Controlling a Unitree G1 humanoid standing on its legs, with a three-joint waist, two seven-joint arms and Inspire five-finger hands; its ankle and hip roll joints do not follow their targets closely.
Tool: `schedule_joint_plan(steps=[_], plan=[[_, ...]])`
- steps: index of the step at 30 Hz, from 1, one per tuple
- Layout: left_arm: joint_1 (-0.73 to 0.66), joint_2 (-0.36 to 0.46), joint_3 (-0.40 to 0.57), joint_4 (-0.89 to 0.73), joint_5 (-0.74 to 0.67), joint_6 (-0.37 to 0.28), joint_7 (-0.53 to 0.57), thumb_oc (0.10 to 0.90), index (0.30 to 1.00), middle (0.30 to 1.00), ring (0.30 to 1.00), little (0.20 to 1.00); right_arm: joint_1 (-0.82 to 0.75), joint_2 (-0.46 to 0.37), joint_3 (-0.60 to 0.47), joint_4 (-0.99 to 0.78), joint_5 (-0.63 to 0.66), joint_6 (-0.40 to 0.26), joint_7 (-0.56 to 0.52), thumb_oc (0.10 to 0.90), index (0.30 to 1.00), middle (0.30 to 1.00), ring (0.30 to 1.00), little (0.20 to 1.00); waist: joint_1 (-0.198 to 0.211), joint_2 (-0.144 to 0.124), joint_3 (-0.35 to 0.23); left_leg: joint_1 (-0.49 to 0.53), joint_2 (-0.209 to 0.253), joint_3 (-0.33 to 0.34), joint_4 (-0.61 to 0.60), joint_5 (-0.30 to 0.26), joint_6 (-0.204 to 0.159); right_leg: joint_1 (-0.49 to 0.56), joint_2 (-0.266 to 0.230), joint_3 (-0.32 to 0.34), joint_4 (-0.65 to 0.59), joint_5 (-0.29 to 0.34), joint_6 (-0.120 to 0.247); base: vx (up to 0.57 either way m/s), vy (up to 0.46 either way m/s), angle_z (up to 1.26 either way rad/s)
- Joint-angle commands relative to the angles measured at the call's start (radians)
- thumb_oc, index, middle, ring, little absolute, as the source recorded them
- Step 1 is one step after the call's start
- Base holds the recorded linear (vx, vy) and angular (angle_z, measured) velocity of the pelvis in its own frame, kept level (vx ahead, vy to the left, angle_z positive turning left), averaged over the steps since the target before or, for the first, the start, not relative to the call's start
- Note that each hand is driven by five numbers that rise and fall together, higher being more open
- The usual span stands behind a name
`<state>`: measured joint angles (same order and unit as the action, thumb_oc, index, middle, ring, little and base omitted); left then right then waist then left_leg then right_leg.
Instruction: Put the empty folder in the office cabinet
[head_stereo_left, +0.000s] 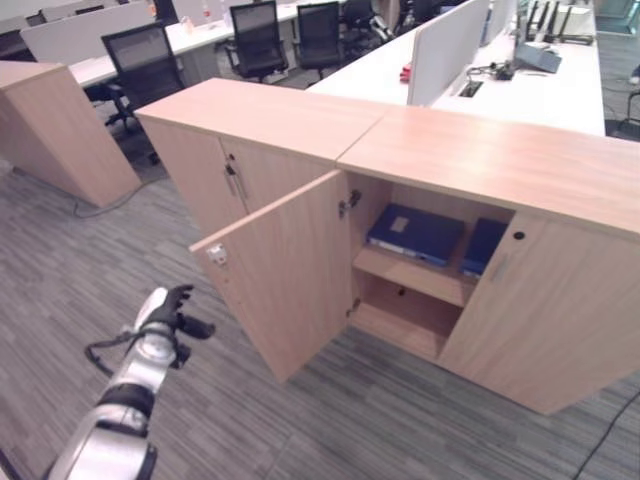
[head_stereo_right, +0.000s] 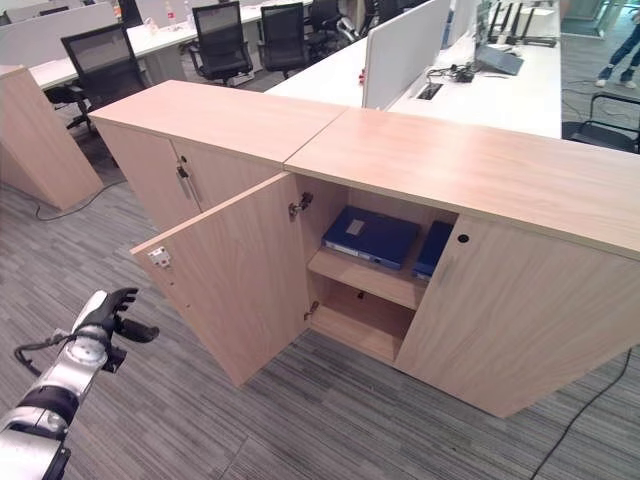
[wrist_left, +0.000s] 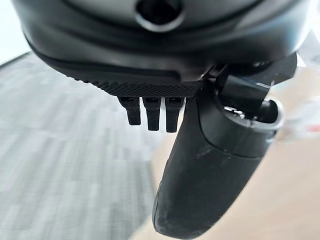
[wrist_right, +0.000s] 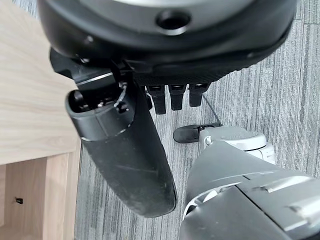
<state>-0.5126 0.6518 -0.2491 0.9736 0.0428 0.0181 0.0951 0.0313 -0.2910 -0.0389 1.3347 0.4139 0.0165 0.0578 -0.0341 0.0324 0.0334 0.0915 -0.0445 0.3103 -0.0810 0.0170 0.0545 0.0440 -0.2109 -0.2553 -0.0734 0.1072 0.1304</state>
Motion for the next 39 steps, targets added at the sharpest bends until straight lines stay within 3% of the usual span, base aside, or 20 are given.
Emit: schedule_joint_plan(steps=[1, 13, 17, 20, 23, 26, 27, 28, 29, 30, 31, 33, 36, 39], plan=[[-0.174, 0.086, 0.026, 0.13, -0.063, -0.058, 0.032, 0.8, 0.9, 0.9, 0.9, 0.9, -0.028, -0.031, 0.027, 0.093, 0.011, -0.01, 0.007, 0.8, 0.9, 0.9, 0.9, 0.9, -0.006, -0.035, -0.078, -0.008, 0.011, -0.07, -0.006, -0.098, -0.041, -0.013, -0.115, -0.011, 0.038, 0.013, 0.118, 0.04, 0.015, -0.13], [-0.476, 0.023, -0.097, 0.249, -0.169, -0.078, 0.028, 0.8, 0.9, 0.9, 0.9, 0.9, -0.017, -0.053, 0.006, 0.136, 0.045, 0.001, 0.014, 0.8, 0.9, 0.9, 0.9, 0.9, -0.059, -0.046, -0.085, 0.011, 0.012, -0.049, -0.006, -0.108, -0.041, -0.017, -0.113, -0.009, 0.028, 0.038, 0.131, 0.01, 0.001, -0.06], [-0.522, -0.009, -0.117, 0.201, -0.208, -0.096, 0.019, 0.8, 0.9, 0.9, 0.9, 0.9, -0.012, -0.046, 0.004, 0.126, 0.057, -0.004, 0.014, 0.8, 0.9, 0.9, 0.9, 0.9, -0.074, -0.049, -0.088, 0.006, 0.009, -0.044, -0.006, -0.108, -0.041, -0.03, -0.114, -0.002, 0.027, 0.046, 0.131, -0.03, 0.003, 0.0], [-0.474, -0.087, -0.126, -0.013, -0.233, -0.117, -0.005, 0.8, 0.9, 0.9, 0.9, 0.9, -0.003, -0.035, -0.02, 0.142, 0.07, 0.0, 0.012, 0.8, 0.9, 0.9, 0.9, 0.9, -0.073, -0.053, -0.085, 0.009, 0.003, -0.052, -0.006, -0.112, -0.037, -0.027, -0.12, -0.01, 0.029, 0.046, 0.131, -0.02, 0.005, 0.04], [-0.43, -0.141, -0.118, -0.118, -0.267, -0.131, -0.008, 0.8, 0.9, 0.9, 0.9, 0.9, -0.002, -0.027, -0.027, 0.144, 0.075, 0.001, 0.01, 0.8, 0.9, 0.9, 0.9, 0.9, -0.072, -0.058, -0.084, 0.006, 0.0, -0.055, -0.006, -0.109, -0.035, -0.029, -0.125, -0.013, 0.03, 0.05, 0.131, -0.03, -0.002, 0.13], [-0.243, -0.246, -0.138, -0.47, -0.307, -0.16, -0.073, 0.8, 0.9, 0.9, 0.9, 0.9, 0.006, 0.003, -0.051, 0.143, 0.087, -0.001, 0.007, 0.8, 0.9, 0.9, 0.9, 0.9, -0.062, -0.07, -0.075, 0.006, -0.004, -0.066, -0.006, -0.112, -0.032, -0.021, -0.135, -0.033, 0.03, 0.05, 0.131, -0.02, 0.0, 0.21], [-0.242, -0.246, -0.138, -0.47, -0.307, -0.16, -0.073, 0.8, 0.9, 0.9, 0.9, 0.9, 0.006, 0.003, -0.051, 0.143, 0.087, -0.001, 0.007, 0.8, 0.9, 0.9, 0.9, 0.9, -0.062, -0.07, -0.076, 0.005, -0.004, -0.066, -0.006, -0.111, -0.032, -0.022, -0.135, -0.032, 0.029, 0.05, 0.131, -0.03, -0.014, 0.17], [-0.12, -0.281, -0.148, -0.66, -0.343, -0.177, -0.134, 0.8, 0.9, 0.9, 0.9, 0.9, 0.004, 0.025, -0.058, 0.145, 0.091, -0.004, 0.008, 0.8, 0.9, 0.9, 0.9, 0.9, -0.051, -0.077, -0.065, 0.009, -0.004, -0.076, -0.006, -0.116, -0.031, -0.014, -0.137, -0.043, 0.028, 0.046, 0.131, -0.02, -0.013, 0.2], [-0.116, -0.28, -0.147, -0.664, -0.342, -0.174, -0.134, 0.8, 0.9, 0.9, 0.9, 0.9, 0.004, 0.025, -0.057, 0.144, 0.091, -0.004, 0.008, 0.8, 0.9, 0.9, 0.9, 0.9, -0.051, -0.078, -0.069, 0.005, -0.006, -0.075, -0.006, -0.114, -0.031, -0.017, -0.138, -0.042, 0.026, 0.049, 0.131, -0.02, -0.025, 0.07], [-0.012, -0.304, -0.178, -0.834, -0.406, -0.179, -0.215, 0.8, 0.9, 0.9, 0.9, 0.9, -0.007, 0.041, -0.067, 0.15, 0.102, -0.007, 0.005, 0.8, 0.9, 0.9, 0.9, 0.9, -0.039, -0.082, -0.058, 0.007, -0.005, -0.082, -0.006, -0.116, -0.031, -0.012, -0.137, -0.048, 0.028, 0.048, 0.131, 0.0, 0.0, 0.0], [-0.01, -0.303, -0.177, -0.836, -0.406, -0.177, -0.215, 0.8, 0.9, 0.9, 0.9, 0.9, -0.007, 0.042, -0.067, 0.15, 0.102, -0.007, 0.005, 0.8, 0.9, 0.9, 0.9, 0.9, -0.039, -0.083, -0.06, 0.005, -0.006, -0.081, -0.006, -0.114, -0.03, -0.014, -0.138, -0.047, 0.026, 0.051, 0.131, -0.01, -0.018, -0.03], [0.099, -0.344, -0.247, -0.973, -0.563, -0.155, -0.308, 0.8, 0.9, 0.9, 0.9, 0.9, -0.022, 0.067, -0.061, 0.157, 0.128, -0.004, 0.009, 0.8, 0.9, 0.9, 0.9, 0.9, -0.024, -0.086, -0.049, 0.006, -0.004, -0.083, -0.006, -0.117, -0.029, -0.01, -0.136, -0.05, 0.025, 0.05, 0.129, -0.02, -0.029, 0.03], [0.136, -0.349, -0.301, -1.03, -0.644, -0.123, -0.348, 0.8, 0.9, 0.9, 0.9, 0.9, -0.036, 0.073, -0.055, 0.157, 0.151, 0.001, 0.01, 0.8, 0.9, 0.9, 0.9, 0.9, -0.015, -0.088, -0.04, 0.001, -0.003, -0.087, -0.006, -0.113, -0.028, -0.012, -0.134, -0.052, 0.023, 0.052, 0.128, -0.03, -0.025, -0.17], [0.191, -0.282, -0.353, -1.103, -0.744, -0.083, -0.407, 0.8, 0.9, 0.9, 0.9, 0.9, -0.042, 0.092, -0.016, 0.148, 0.137, 0.006, 0.017, 0.8, 0.9, 0.9, 0.9, 0.9, -0.004, -0.089, -0.03, -0.002, 0.001, -0.091, -0.006, -0.111, -0.03, -0.008, -0.128, -0.053, 0.019, 0.045, 0.126, -0.04, -0.056, -0.27]])
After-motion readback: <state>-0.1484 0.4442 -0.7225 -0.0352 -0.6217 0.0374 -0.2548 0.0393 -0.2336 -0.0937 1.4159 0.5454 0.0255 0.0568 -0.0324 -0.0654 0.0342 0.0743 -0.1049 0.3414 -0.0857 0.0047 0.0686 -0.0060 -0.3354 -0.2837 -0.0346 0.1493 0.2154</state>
